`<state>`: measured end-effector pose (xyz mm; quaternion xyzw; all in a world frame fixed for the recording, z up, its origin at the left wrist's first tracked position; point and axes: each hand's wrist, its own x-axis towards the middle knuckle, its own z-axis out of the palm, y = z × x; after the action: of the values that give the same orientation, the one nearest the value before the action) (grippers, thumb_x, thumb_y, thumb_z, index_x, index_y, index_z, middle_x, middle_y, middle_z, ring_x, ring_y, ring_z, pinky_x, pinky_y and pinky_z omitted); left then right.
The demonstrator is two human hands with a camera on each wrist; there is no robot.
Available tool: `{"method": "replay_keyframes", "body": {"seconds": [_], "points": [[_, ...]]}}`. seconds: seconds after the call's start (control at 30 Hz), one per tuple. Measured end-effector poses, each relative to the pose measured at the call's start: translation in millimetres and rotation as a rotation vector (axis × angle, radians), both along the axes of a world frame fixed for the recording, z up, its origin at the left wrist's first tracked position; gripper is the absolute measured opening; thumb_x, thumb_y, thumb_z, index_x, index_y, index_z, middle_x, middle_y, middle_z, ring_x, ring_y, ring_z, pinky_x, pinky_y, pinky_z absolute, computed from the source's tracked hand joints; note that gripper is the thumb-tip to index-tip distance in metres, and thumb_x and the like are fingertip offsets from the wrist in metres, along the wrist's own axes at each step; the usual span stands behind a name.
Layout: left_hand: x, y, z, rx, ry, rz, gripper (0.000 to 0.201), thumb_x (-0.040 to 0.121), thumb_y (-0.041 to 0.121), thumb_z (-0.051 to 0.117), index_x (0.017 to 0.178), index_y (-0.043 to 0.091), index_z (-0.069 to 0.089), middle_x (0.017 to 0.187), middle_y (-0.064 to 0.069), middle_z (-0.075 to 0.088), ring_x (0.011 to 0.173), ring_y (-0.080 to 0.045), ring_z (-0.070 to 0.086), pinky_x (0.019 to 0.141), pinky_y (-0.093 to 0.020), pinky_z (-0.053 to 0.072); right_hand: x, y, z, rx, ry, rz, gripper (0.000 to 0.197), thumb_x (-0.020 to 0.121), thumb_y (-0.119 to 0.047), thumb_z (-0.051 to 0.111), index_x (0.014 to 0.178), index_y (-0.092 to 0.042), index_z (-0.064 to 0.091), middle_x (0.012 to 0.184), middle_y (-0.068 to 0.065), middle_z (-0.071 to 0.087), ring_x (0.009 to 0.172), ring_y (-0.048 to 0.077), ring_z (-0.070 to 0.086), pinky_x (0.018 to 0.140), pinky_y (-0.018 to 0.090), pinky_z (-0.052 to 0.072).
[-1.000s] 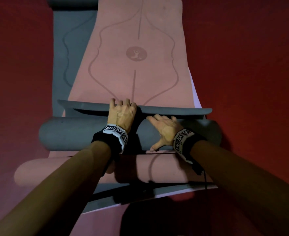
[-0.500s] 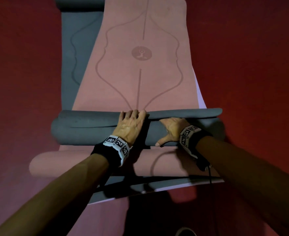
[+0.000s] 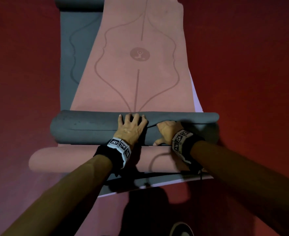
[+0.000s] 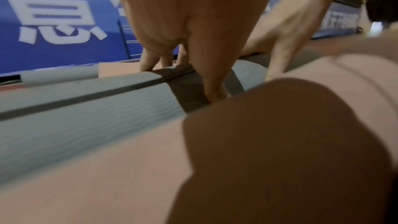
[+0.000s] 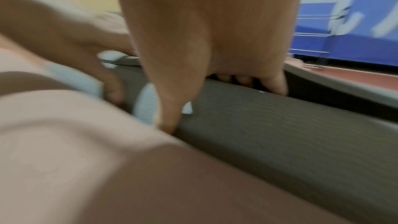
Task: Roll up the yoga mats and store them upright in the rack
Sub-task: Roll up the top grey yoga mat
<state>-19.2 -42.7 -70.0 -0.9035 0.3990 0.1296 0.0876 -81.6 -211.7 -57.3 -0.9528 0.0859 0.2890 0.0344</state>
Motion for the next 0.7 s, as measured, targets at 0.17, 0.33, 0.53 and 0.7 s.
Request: {"method": "replay_keyframes", "body": {"seconds": [0.17, 0.33, 0.53, 0.7], "points": [[13, -6, 7, -0.003, 0.093, 0.035, 0.088, 0.084, 0.028, 0.074, 0.151, 0.021, 0.018, 0.146, -0.012, 0.026, 0.132, -0.039, 0.032, 0.115, -0.064, 0.018, -19, 37, 13, -0.242, -0.249, 0.094, 0.055, 0.091, -0.043, 0.064, 0.132, -0.010, 0.047, 0.127, 0.013, 0.054, 0.115, 0.034, 0.053, 0.090, 0.043, 0.050], [29, -11, 14, 0.037, 0.175, 0.011, 0.097, 0.074, 0.037, 0.082, 0.149, 0.026, 0.021, 0.146, -0.012, 0.026, 0.134, -0.041, 0.031, 0.113, -0.064, 0.023, -16, 22, 21, -0.184, -0.613, 0.255, 0.045, 0.070, -0.040, 0.084, 0.093, -0.007, 0.065, 0.081, 0.010, 0.064, 0.072, 0.031, 0.063, 0.057, 0.034, 0.048], [33, -15, 13, 0.041, 0.180, 0.035, 0.098, 0.070, 0.044, 0.085, 0.145, 0.025, 0.024, 0.143, -0.010, 0.029, 0.133, -0.041, 0.032, 0.112, -0.062, 0.026, 17, 25, 21, -0.179, -0.336, 0.111, 0.126, 0.061, -0.074, 0.076, 0.152, -0.009, 0.018, 0.143, 0.011, 0.036, 0.131, 0.032, 0.039, 0.103, 0.055, 0.039], [34, -15, 15, 0.025, 0.199, 0.046, 0.099, 0.069, 0.042, 0.086, 0.146, 0.028, 0.025, 0.143, -0.011, 0.030, 0.132, -0.041, 0.032, 0.112, -0.062, 0.027, 33, 21, 12, -0.130, -0.171, -0.009, 0.147, 0.057, -0.076, 0.079, 0.159, -0.014, -0.008, 0.161, 0.019, 0.013, 0.148, 0.039, 0.016, 0.111, 0.071, 0.019]]}}
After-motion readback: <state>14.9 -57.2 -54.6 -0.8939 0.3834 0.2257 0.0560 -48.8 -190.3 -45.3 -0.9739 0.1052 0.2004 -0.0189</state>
